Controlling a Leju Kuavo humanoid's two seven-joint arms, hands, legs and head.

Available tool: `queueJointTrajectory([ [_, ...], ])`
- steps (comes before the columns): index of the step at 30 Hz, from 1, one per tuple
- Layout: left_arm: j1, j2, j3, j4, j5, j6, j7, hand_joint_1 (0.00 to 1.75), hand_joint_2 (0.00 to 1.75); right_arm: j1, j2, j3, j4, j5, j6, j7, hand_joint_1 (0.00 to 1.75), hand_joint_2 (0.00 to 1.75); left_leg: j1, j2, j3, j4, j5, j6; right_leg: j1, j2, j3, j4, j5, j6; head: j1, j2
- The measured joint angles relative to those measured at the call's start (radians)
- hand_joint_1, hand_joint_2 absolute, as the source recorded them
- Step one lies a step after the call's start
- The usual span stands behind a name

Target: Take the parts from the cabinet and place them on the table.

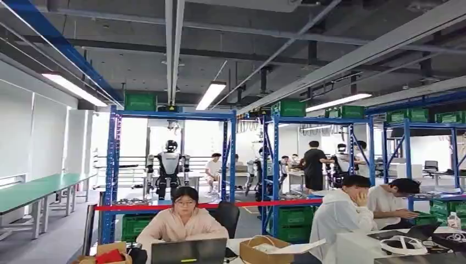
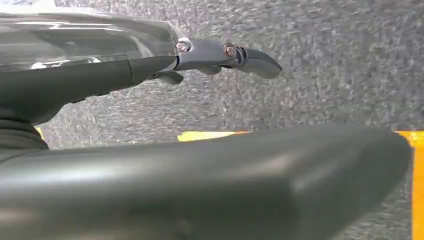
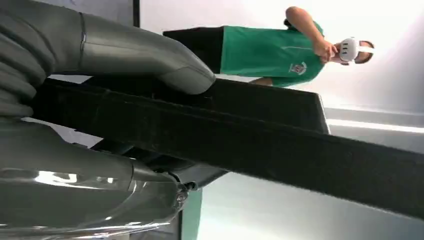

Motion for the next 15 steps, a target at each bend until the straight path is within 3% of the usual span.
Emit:
queueJointTrajectory([
  [2, 0.004, 0.003, 0.000, 0.000, 0.000, 0.000, 0.000, 0.00, 1.75, 0.000, 0.001, 0.003, 0.000, 0.000, 0.001, 0.002, 1.75, 1.75, -0.002, -0.001, 0.000, -0.004, -0.003, 0.012, -0.001, 0.000, 0.006, 0.004, -0.003, 0.010, -0.001, 0.000],
  [4, 0.003, 0.003, 0.000, 0.000, -0.003, 0.000, -0.001, 0.00, 1.75, -0.002, 0.003, 0.003, 0.000, -0.003, 0.003, 0.002, 1.75, 1.75, 0.007, -0.003, 0.022, -0.011, -0.007, 0.021, -0.001, -0.001, 0.008, 0.023, -0.017, 0.023, 0.000, 0.000],
  [5, 0.002, 0.003, 0.000, 0.000, -0.004, 0.000, -0.001, 0.00, 1.75, -0.007, 0.003, 0.003, 0.001, -0.004, 0.005, 0.002, 1.75, 1.75, 0.009, -0.002, 0.029, -0.014, -0.011, 0.027, -0.003, -0.003, -0.017, 0.070, -0.036, 0.031, 0.000, 0.000],
  [8, 0.000, 0.004, 0.000, 0.000, -0.005, 0.000, -0.001, 0.00, 1.75, -0.011, 0.003, 0.005, 0.008, -0.005, 0.007, 0.003, 1.75, 1.75, 0.010, -0.002, 0.045, -0.014, -0.028, 0.028, -0.017, -0.004, -0.152, 0.282, -0.110, 0.045, -0.001, 0.000],
  [9, 0.000, 0.004, 0.000, 0.000, -0.005, 0.000, -0.001, 0.00, 1.75, -0.011, 0.003, 0.005, 0.012, -0.002, 0.007, 0.007, 1.75, 1.75, 0.010, -0.002, 0.054, -0.014, -0.036, 0.027, -0.018, -0.005, -0.188, 0.318, -0.107, 0.047, -0.001, 0.000],
  [10, 0.002, 0.004, 0.000, 0.000, -0.005, 0.000, -0.001, 0.00, 1.75, -0.012, 0.003, 0.006, 0.015, 0.001, 0.007, 0.011, 1.75, 1.75, 0.011, -0.003, 0.066, -0.014, -0.044, 0.026, -0.018, -0.005, -0.194, 0.299, -0.075, 0.047, 0.000, 0.000],
  [11, 0.004, 0.004, 0.000, 0.000, -0.006, 0.000, -0.001, 0.00, 1.75, -0.015, 0.003, 0.007, 0.016, 0.005, 0.007, 0.011, 1.75, 1.75, 0.011, -0.017, 0.080, -0.014, -0.054, 0.020, -0.018, -0.004, -0.178, 0.236, -0.020, 0.047, -0.001, 0.000],
  [12, 0.003, 0.004, 0.000, 0.000, -0.006, 0.000, -0.001, 0.00, 1.75, -0.017, 0.003, 0.008, 0.016, 0.005, 0.007, 0.012, 1.75, 1.75, 0.014, -0.021, 0.094, -0.014, -0.064, 0.015, -0.018, 0.000, -0.150, 0.151, 0.043, 0.043, 0.000, 0.000],
  [13, 0.000, 0.004, 0.000, 0.000, -0.006, 0.000, -0.001, 0.00, 1.75, -0.021, 0.003, 0.008, 0.017, 0.006, 0.007, 0.012, 1.75, 1.75, 0.016, -0.024, 0.106, -0.016, -0.072, 0.013, -0.018, 0.016, -0.123, 0.064, 0.107, 0.041, 0.000, 0.000],
  [14, -0.004, 0.004, 0.000, 0.000, -0.006, 0.000, -0.001, 0.00, 1.75, -0.024, 0.001, 0.008, 0.021, 0.006, 0.006, 0.012, 1.75, 1.75, 0.019, -0.024, 0.112, -0.023, -0.074, 0.011, -0.012, 0.016, -0.122, 0.062, 0.090, 0.034, 0.000, 0.000],
  [15, -0.006, 0.004, 0.000, 0.000, -0.006, -0.002, -0.001, 0.00, 1.75, -0.029, 0.000, 0.011, 0.025, 0.007, 0.006, 0.013, 1.75, 1.75, 0.021, -0.032, 0.110, -0.027, -0.074, 0.007, -0.006, 0.012, -0.124, 0.036, 0.064, 0.020, 0.000, 0.001],
])
